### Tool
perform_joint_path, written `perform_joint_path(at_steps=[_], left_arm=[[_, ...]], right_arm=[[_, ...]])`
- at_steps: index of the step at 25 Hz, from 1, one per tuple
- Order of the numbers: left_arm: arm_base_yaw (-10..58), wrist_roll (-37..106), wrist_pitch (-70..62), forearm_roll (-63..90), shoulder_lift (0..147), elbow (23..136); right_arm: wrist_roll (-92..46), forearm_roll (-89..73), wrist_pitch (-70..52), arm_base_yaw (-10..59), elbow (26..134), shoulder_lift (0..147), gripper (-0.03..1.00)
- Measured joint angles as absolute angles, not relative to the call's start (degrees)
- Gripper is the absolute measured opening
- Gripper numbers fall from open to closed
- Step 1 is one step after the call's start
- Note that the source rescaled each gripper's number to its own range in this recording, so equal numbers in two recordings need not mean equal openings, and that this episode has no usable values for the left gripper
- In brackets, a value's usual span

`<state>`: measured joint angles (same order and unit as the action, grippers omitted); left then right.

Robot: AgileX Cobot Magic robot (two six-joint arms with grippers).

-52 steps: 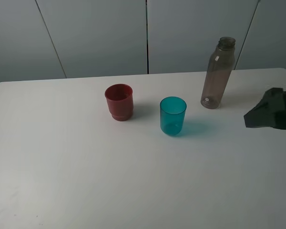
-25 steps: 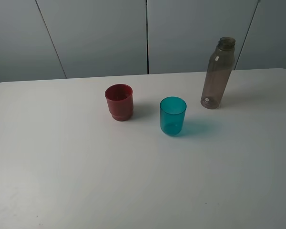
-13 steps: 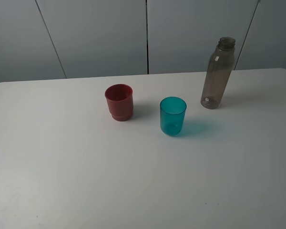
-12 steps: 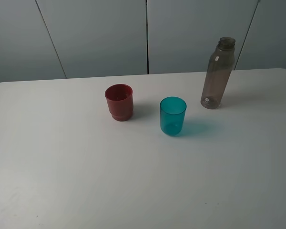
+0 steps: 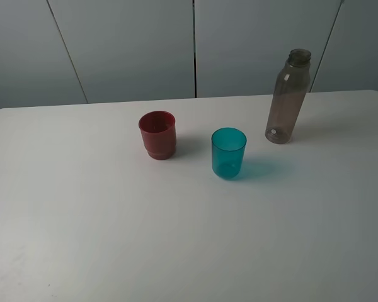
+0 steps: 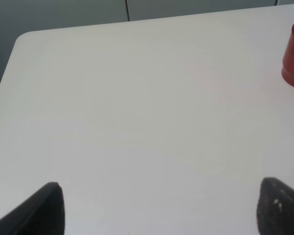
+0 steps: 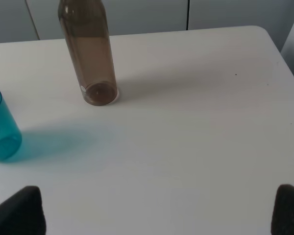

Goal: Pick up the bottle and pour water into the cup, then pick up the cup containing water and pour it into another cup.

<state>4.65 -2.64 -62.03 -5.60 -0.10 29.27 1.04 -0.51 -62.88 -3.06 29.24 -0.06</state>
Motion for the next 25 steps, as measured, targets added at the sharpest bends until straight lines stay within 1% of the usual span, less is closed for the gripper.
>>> perform_joint_path(at_steps=[25], left_arm=[[4.65, -2.64, -62.03, -5.6, -0.1, 29.27]], right_arm=[[0.92, -0.51, -62.88, -3.06, 29.24, -0.06, 1.0]])
